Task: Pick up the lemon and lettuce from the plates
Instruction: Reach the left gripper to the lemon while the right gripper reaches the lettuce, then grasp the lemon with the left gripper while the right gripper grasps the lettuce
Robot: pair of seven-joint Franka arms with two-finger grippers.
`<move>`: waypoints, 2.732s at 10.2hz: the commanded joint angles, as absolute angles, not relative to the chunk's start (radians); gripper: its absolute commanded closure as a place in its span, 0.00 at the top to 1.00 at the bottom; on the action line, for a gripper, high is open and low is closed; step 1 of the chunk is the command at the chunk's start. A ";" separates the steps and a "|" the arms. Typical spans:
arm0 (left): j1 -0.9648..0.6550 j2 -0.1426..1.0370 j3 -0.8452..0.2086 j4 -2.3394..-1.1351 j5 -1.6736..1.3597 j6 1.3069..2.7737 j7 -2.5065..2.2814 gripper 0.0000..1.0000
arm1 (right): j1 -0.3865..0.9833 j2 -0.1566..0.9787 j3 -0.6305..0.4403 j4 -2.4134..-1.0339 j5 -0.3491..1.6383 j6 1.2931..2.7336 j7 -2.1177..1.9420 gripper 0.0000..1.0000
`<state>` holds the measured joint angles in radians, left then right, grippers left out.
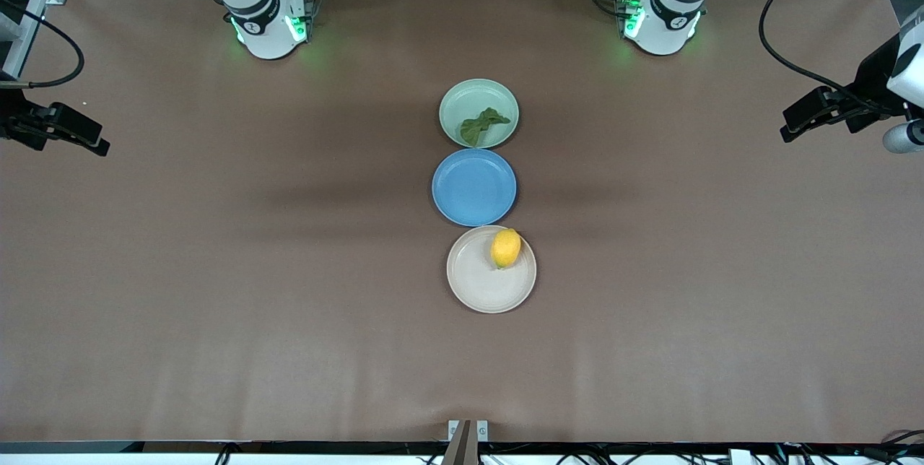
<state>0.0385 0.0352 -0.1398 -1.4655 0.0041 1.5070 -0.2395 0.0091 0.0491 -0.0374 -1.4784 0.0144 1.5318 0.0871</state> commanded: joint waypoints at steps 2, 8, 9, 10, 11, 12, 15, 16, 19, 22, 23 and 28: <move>0.043 0.025 -0.141 -1.462 0.018 1.493 -0.219 1.00 | 0.015 0.057 -0.040 -1.462 0.006 1.523 0.080 1.00; -0.029 0.164 -0.201 -1.463 -0.049 1.651 -0.241 1.00 | 0.083 0.104 -0.037 -1.473 0.025 1.561 0.155 1.00; -0.069 0.214 -0.201 -1.463 -0.072 1.733 -0.277 1.00 | 0.095 0.106 -0.028 -1.520 0.026 1.622 0.225 1.00; -0.098 0.272 -0.202 -1.460 -0.118 1.815 -0.299 1.00 | 0.095 0.100 0.015 -1.579 0.026 1.691 0.292 1.00; -0.109 0.326 -0.204 -1.459 -0.199 1.895 -0.302 1.00 | 0.095 0.098 0.061 -1.641 0.025 1.760 0.399 1.00; -0.141 0.366 -0.206 -1.459 -0.256 1.958 -0.308 1.00 | 0.095 0.098 0.128 -1.711 0.022 1.846 0.546 1.00; -0.274 0.489 -0.199 -1.459 -0.255 2.167 -0.307 1.00 | 0.097 0.126 0.312 -1.889 0.014 2.069 0.906 1.00; -0.317 0.544 -0.196 -1.457 -0.255 2.242 -0.307 1.00 | 0.109 0.142 0.365 -1.940 0.014 2.130 1.004 1.00; -0.440 0.688 -0.152 -1.448 -0.253 2.448 -0.310 1.00 | 0.254 0.270 0.425 -1.963 -0.006 2.187 1.312 1.00; -0.535 0.774 -0.068 -1.434 -0.242 2.545 -0.296 1.00 | 0.432 0.449 0.425 -1.957 -0.160 2.314 1.683 1.00; -0.535 0.799 -0.064 -1.425 -0.239 2.560 -0.293 1.00 | 0.471 0.497 0.426 -1.954 -0.211 2.363 1.788 1.00; -0.551 0.838 -0.066 -1.427 -0.150 2.603 -0.288 1.00 | 0.552 0.639 0.486 -1.850 -0.322 2.408 2.068 1.00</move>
<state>-0.5351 0.8212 -0.0812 -1.4484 -0.1825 2.5932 -0.2921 0.5499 0.5863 0.4741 -1.9062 -0.2689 2.4189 1.9982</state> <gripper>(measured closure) 0.000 0.000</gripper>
